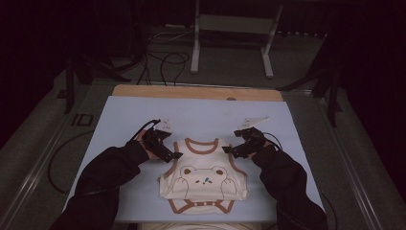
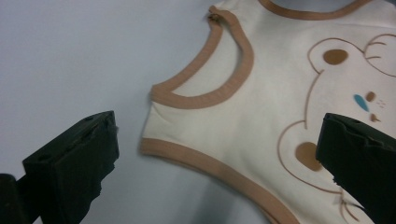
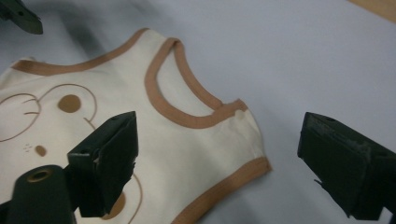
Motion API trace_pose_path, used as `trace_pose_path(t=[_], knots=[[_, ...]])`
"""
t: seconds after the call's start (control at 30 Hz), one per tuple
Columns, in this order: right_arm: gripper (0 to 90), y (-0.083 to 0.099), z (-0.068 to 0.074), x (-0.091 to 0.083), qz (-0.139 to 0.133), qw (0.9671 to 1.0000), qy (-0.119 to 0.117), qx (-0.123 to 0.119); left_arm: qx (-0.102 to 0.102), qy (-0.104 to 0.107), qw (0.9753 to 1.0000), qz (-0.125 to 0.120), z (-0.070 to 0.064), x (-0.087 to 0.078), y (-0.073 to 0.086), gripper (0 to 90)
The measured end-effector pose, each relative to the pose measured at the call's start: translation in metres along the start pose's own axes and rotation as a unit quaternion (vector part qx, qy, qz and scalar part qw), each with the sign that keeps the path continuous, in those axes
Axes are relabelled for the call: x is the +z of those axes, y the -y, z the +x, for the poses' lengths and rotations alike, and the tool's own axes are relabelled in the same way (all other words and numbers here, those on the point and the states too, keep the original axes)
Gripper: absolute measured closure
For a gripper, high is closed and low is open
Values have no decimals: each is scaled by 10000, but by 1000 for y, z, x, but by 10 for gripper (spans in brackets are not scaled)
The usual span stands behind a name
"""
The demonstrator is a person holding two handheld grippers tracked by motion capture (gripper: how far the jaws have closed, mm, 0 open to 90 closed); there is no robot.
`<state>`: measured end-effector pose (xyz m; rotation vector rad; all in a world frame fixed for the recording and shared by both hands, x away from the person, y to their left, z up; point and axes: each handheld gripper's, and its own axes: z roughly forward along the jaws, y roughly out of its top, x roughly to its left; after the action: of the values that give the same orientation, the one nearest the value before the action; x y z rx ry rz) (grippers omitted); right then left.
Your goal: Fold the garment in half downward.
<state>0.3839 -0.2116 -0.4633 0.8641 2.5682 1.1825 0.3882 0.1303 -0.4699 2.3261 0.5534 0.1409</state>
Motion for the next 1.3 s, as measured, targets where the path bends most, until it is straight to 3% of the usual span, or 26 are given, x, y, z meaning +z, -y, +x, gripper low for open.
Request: trace_pose_path(t=[0.07, 0.17, 0.27, 0.43, 0.5, 0.57, 0.7, 0.87, 1.03, 1.17, 1.3], knots=[[130, 1, -3, 4, 60, 10000, -29, 51, -14, -44, 10000, 37, 3, 4, 0, 0], [134, 2, -6, 9, 200, 9998, -33, 70, -154, 64, 9998, 67, 11, 11, 1, 0], [136, 3, -10, 14, 229, 9996, -109, 137, -138, 70, 9998, 126, 15, 16, 2, 1], [132, 5, -14, 23, 318, 9995, -70, 48, -137, 72, 9997, 192, 22, 23, 5, 21], [179, 7, -17, 27, 396, 9991, -108, 78, -161, -4, 9996, 233, 23, 27, 6, 21], [227, 10, -21, 31, 419, 9989, -175, 139, -196, 55, 9995, 229, 24, 29, 7, 21], [304, 14, -25, 38, 575, 9983, -12, 24, -186, 24, 9995, 263, 25, 34, 9, 66], [356, 18, -30, 49, 794, 9968, 109, -39, -128, -48, 9995, 301, 26, 40, 10, 215], [404, 19, -30, 55, 799, 9965, 173, -194, -95, -181, 9991, 360, 26, 47, 11, 303], [482, 18, -28, 56, 773, 9965, 133, -300, -61, -283, 9986, 437, 25, 50, 12, 321], [563, 17, -25, 55, 821, 9963, 92, -250, -57, -266, 9987, 429, 22, 51, 11, 349]])
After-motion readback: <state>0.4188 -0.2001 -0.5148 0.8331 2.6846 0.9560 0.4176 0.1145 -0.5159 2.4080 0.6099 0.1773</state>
